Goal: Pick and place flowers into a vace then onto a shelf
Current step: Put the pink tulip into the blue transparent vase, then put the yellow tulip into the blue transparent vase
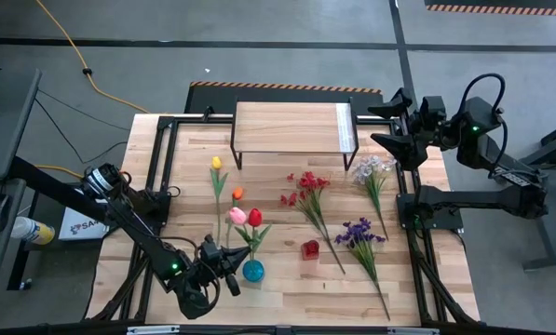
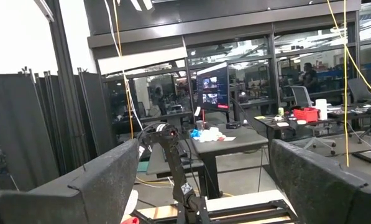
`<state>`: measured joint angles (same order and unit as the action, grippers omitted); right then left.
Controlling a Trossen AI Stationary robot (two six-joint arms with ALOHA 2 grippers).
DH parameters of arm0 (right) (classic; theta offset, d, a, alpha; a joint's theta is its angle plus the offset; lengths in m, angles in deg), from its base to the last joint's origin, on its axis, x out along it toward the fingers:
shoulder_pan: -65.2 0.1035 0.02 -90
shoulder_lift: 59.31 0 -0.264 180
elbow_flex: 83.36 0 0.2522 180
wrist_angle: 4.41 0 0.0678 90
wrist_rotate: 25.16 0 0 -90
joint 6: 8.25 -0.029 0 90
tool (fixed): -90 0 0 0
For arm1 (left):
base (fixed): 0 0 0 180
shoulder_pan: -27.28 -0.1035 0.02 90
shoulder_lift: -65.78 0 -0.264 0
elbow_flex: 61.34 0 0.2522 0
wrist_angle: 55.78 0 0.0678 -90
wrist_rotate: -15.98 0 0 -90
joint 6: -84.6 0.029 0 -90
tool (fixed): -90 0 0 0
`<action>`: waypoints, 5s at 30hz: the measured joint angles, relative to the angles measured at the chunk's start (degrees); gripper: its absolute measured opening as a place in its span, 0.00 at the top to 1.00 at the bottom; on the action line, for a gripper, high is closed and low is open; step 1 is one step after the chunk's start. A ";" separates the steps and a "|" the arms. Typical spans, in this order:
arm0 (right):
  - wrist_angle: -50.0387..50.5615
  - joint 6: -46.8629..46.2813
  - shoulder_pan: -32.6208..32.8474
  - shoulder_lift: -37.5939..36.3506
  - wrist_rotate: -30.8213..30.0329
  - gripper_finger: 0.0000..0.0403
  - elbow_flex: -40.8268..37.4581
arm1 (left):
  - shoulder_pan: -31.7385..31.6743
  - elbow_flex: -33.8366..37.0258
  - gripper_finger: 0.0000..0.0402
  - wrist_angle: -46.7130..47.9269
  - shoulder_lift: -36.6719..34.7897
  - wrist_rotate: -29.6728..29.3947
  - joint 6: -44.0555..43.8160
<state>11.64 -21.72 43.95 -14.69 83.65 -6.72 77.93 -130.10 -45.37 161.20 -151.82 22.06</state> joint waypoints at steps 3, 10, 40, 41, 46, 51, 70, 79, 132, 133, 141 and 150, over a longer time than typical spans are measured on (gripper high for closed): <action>0.01 0.00 -0.01 0.00 0.01 0.12 0.00 | -0.01 0.00 0.88 0.17 0.00 0.92 0.00; 0.01 0.01 -0.02 0.00 0.01 0.12 0.00 | 0.00 0.00 0.84 0.26 0.00 2.48 0.00; 0.02 0.02 -0.02 -0.02 1.26 0.12 0.00 | 9.70 0.00 0.31 -0.03 -0.07 1.19 -8.31; 0.01 0.20 -0.01 -0.02 1.26 0.12 0.00 | 10.43 0.00 0.31 0.03 -0.07 0.22 -8.43; 0.01 1.06 -0.01 -0.02 1.25 0.12 0.00 | 13.55 0.00 0.31 1.41 -0.07 -7.84 -9.25; 0.04 1.98 -0.04 -0.02 1.15 0.12 0.00 | 14.77 0.00 0.33 5.17 -0.07 -12.05 -14.44; -0.01 2.14 -0.04 -0.02 -2.41 0.12 0.00 | 4.76 0.00 0.32 49.27 -0.44 32.59 -57.09; -0.08 2.15 -0.03 -0.02 -2.72 0.12 0.00 | 3.79 0.00 0.31 73.11 -3.25 39.21 -72.43; -0.40 3.13 -0.02 0.00 -3.26 0.12 0.00 | -44.65 28.42 0.31 34.19 -26.91 51.03 -29.96; -0.38 3.13 0.00 0.00 -3.17 0.12 0.00 | -45.21 28.64 0.31 34.02 -26.91 51.88 -29.20; -0.38 3.36 -0.02 0.00 -3.05 0.12 0.00 | -46.52 30.95 0.31 31.21 -26.94 54.00 -28.94; -0.38 3.44 -0.02 0.00 -3.05 0.12 0.00 | -46.53 31.77 0.31 29.64 -26.95 53.72 -29.01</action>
<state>11.26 -18.28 43.92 -14.69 80.61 -6.72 31.40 -98.33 -15.73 134.25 -98.10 -6.95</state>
